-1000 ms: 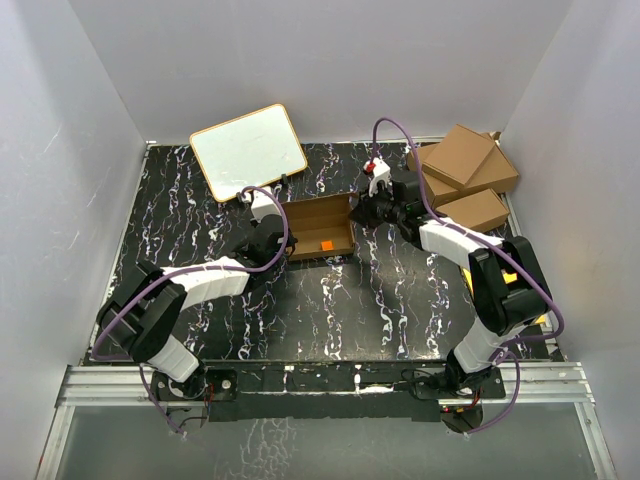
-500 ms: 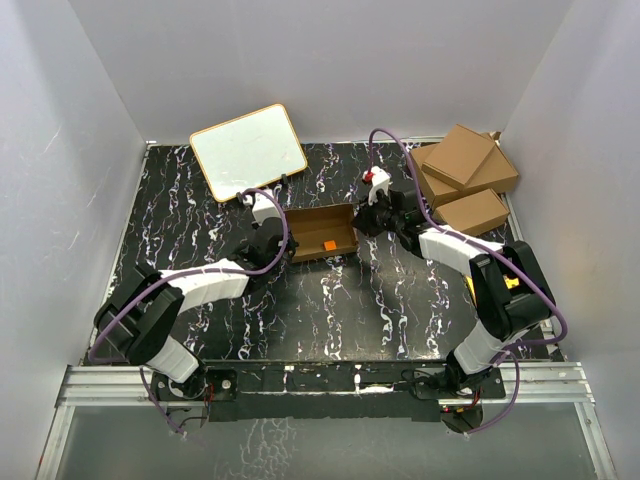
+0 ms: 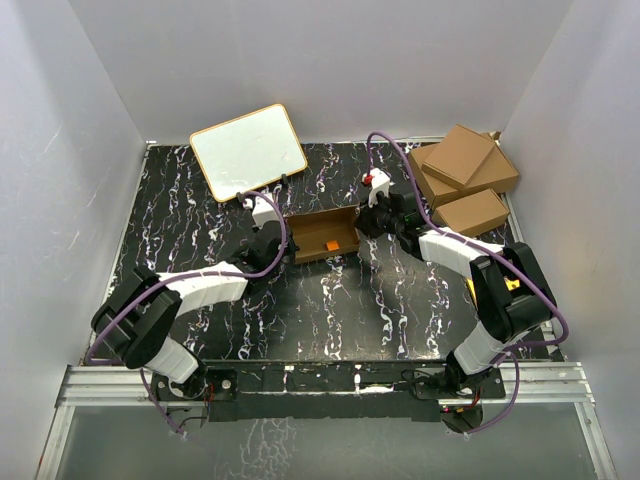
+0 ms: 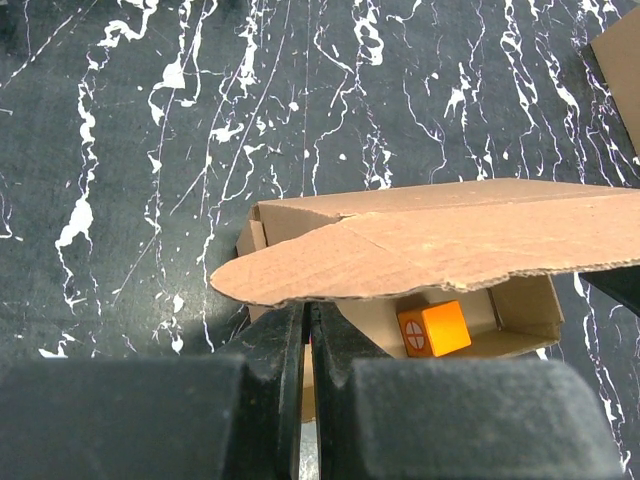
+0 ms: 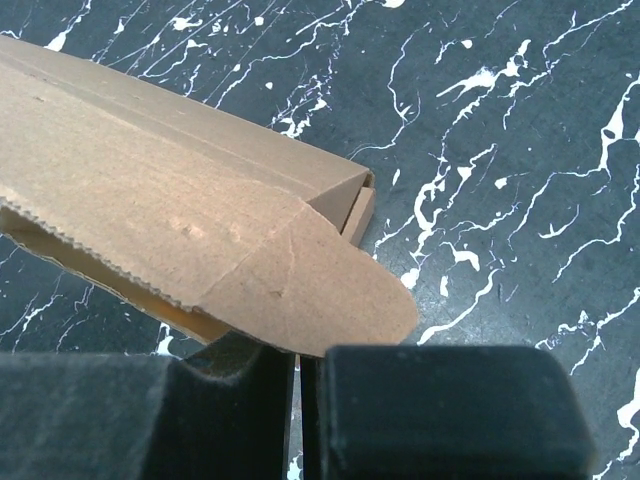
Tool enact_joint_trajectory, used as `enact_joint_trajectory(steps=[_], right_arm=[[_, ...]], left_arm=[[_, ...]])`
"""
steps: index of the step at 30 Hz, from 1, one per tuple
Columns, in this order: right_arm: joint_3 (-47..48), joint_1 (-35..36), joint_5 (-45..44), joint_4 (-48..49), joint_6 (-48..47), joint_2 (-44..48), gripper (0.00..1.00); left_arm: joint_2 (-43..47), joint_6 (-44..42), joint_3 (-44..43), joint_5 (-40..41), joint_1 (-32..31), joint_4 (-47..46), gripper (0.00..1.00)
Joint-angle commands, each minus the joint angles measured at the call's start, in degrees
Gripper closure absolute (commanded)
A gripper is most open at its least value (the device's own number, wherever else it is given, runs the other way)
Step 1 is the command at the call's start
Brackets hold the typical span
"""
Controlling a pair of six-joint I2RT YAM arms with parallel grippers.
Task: Fold the paper box
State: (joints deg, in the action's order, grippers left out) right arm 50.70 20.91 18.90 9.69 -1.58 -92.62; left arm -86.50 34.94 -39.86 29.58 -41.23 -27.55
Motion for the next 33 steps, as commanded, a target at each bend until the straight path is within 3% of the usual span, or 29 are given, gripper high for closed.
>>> enact_joint_trajectory(steps=[1,5,19,29,33], right_arm=[[-1.5,0.3,-1.9,1.2,-1.1,1.8,0.92],[-1.9,0.2,-2.6,1.4,-1.6,1.7,0.92],[-2.4,-0.6,-2.9,1.7,-2.1,1.7,0.92],[-2.5,-0.6,-1.5,1.8,-2.4,2.0,0.92],[-2.6,-0.7,-0.7,1.9,-2.5,2.2,0.92]], left_arm=[[3.0,1.3,0.9,-1.3,-0.8,2.1,0.99],[4.2,1.5,1.0,-1.7,-0.8,2.7,0.96],[12.7,2.6,2.2,-3.8,-0.8,9.1,0.74],[25.8,1.6,2.0,-16.0,-0.8,17.6,0.7],[29.9,-1.0,-1.6,-18.4,-0.4,21.8,0.51]])
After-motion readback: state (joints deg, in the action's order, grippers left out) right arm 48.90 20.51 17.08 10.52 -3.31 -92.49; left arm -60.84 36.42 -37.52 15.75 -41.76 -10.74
